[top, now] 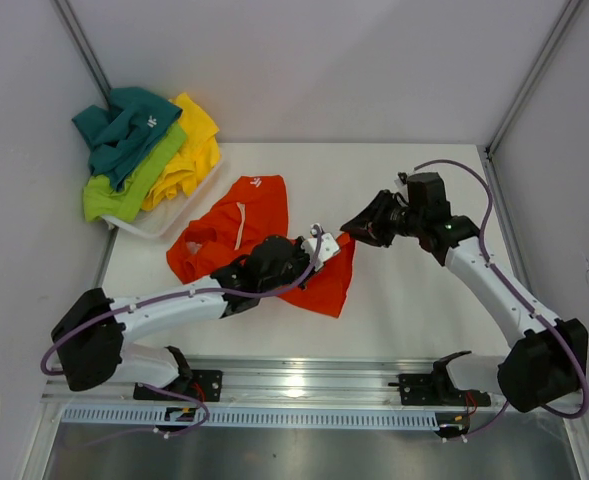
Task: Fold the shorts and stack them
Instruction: Flatten the shorts out
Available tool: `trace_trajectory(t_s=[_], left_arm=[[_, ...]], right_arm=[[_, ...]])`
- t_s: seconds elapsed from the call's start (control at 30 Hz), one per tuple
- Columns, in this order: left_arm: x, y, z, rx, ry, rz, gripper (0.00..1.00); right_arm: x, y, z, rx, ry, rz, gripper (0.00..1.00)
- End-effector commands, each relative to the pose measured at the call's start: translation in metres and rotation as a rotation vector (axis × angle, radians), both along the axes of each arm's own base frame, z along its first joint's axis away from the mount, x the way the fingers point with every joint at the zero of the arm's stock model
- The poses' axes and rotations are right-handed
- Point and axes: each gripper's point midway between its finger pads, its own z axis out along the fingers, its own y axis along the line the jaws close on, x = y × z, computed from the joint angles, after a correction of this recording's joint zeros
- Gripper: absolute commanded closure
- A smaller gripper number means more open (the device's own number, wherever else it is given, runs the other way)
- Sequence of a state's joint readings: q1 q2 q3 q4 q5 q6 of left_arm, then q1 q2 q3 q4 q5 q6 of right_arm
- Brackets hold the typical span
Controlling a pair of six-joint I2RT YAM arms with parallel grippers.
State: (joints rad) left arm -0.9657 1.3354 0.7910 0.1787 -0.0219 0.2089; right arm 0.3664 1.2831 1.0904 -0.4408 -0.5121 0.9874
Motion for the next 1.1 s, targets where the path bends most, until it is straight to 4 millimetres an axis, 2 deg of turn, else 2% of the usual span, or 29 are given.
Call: trace_trajectory(t_s=[0.0,0.07,0.13,0.17,0.23,0.33,0.37,0.4,0.5,0.53,0.57,0.67,0.77,0.87,1.07], left_arm=[[-0.014,-0.006,0.053,-0.121,-0.009,-0.075,1.0],[-0.016,-0.003,0.068,-0.148,-0.006,-0.082,1.0],[-0.019,-0.001,0.073,-0.149,0.016,-0.088,1.0],[-0.02,-0.002,0.078,-0.154,0.018,-0.093,1.0],[-0.024,-0.004,0.082,-0.156,0.041,-0.111,1.0],[-0.025,-0.006,0.089,-0.157,0.067,-0.118,1.0],[-0.025,-0.006,0.079,-0.126,0.094,-0.113,1.0],[-0.023,-0.008,0.086,-0.13,0.09,-0.109,1.0],[-0.019,-0.009,0.077,-0.091,0.115,-0.093,1.0],[-0.018,-0.008,0.076,-0.086,0.116,-0.088,1.0],[-0.017,-0.009,0.074,-0.082,0.117,-0.082,1.0],[-0.017,-0.009,0.071,-0.079,0.125,-0.085,1.0],[-0.017,-0.01,0.074,-0.087,0.12,-0.085,1.0],[-0.017,-0.01,0.074,-0.082,0.121,-0.087,1.0],[-0.018,-0.008,0.075,-0.079,0.116,-0.089,1.0]], right_arm=[[0.009,-0.01,0.014,-0.042,-0.231,0.054,0.67],[0.011,-0.011,0.015,-0.06,-0.324,0.091,0.49],[0.012,-0.014,0.013,-0.082,-0.381,0.093,0.33],[0.011,-0.016,0.009,-0.102,-0.414,0.109,0.3],[0.009,-0.016,0.019,-0.097,-0.505,0.119,0.24],[0.005,-0.017,0.024,-0.098,-0.59,0.135,0.22],[0.004,-0.019,0.024,-0.104,-0.6,0.136,0.22],[0.003,-0.02,0.022,-0.115,-0.605,0.141,0.23],[-0.002,-0.025,0.026,-0.124,-0.654,0.133,0.23],[-0.004,-0.028,0.021,-0.136,-0.657,0.12,0.23],[-0.009,-0.032,0.029,-0.138,-0.697,0.108,0.23],[-0.019,-0.037,0.033,-0.166,-0.784,0.119,0.23],[-0.031,-0.037,0.034,-0.169,-0.857,0.171,0.23],[-0.045,-0.032,0.048,-0.139,-0.958,0.23,0.23],[-0.063,-0.021,0.038,-0.145,-0.979,0.353,0.3]])
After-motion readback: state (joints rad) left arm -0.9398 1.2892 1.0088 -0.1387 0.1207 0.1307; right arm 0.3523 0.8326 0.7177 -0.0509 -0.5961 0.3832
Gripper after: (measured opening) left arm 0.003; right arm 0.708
